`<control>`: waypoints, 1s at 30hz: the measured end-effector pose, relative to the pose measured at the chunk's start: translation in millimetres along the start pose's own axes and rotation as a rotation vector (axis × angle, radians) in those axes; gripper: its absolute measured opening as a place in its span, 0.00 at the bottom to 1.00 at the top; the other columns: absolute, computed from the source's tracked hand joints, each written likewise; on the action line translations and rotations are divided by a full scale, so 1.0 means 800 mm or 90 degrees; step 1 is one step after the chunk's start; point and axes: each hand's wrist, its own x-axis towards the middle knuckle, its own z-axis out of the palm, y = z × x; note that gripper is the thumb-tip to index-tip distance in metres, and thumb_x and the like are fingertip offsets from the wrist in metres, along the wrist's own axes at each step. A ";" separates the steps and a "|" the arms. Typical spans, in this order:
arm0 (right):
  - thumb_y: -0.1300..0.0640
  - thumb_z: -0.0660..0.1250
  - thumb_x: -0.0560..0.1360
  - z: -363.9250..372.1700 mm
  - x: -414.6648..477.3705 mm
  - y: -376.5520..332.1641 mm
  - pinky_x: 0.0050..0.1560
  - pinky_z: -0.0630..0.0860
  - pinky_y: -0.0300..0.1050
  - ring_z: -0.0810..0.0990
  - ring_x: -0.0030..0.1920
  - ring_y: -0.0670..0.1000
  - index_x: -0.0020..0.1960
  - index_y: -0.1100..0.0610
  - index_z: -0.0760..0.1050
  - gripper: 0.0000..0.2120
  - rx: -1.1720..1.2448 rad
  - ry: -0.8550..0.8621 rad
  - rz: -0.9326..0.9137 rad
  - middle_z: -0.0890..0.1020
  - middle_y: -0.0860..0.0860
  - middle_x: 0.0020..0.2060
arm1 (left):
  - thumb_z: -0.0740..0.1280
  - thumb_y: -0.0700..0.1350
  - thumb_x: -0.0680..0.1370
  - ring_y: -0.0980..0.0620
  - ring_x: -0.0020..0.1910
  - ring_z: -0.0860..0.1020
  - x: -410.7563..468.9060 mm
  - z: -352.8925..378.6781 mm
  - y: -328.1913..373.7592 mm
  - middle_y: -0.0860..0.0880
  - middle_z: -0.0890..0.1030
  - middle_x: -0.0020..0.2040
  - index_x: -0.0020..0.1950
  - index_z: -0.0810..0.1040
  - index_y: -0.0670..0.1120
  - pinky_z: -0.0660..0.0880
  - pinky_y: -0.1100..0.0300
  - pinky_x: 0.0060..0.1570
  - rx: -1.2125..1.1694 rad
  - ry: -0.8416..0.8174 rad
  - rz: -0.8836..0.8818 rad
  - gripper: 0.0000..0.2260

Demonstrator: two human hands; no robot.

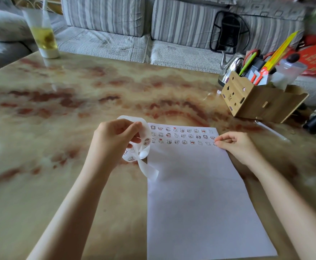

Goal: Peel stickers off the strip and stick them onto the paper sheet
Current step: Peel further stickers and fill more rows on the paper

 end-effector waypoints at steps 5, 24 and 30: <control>0.65 0.67 0.74 -0.005 -0.008 -0.019 0.32 0.68 0.26 0.75 0.32 0.42 0.43 0.59 0.80 0.04 0.028 0.061 -0.035 0.81 0.54 0.36 | 0.67 0.46 0.76 0.54 0.37 0.83 0.000 0.000 -0.001 0.50 0.84 0.34 0.39 0.84 0.46 0.76 0.67 0.36 -0.010 0.002 0.000 0.09; 0.64 0.72 0.72 0.120 -0.087 -0.181 0.41 0.77 0.45 0.79 0.35 0.43 0.45 0.53 0.77 0.07 0.270 -0.124 -0.250 0.81 0.47 0.35 | 0.64 0.47 0.79 0.57 0.32 0.81 0.004 -0.013 0.005 0.50 0.84 0.33 0.40 0.82 0.44 0.76 0.66 0.32 -0.124 0.006 0.003 0.12; 0.66 0.70 0.73 0.128 -0.085 -0.183 0.33 0.75 0.36 0.79 0.33 0.44 0.43 0.56 0.78 0.06 0.340 -0.103 -0.243 0.81 0.48 0.34 | 0.67 0.43 0.77 0.58 0.34 0.82 0.000 -0.016 0.007 0.51 0.84 0.33 0.39 0.82 0.45 0.76 0.68 0.32 -0.099 -0.021 0.004 0.08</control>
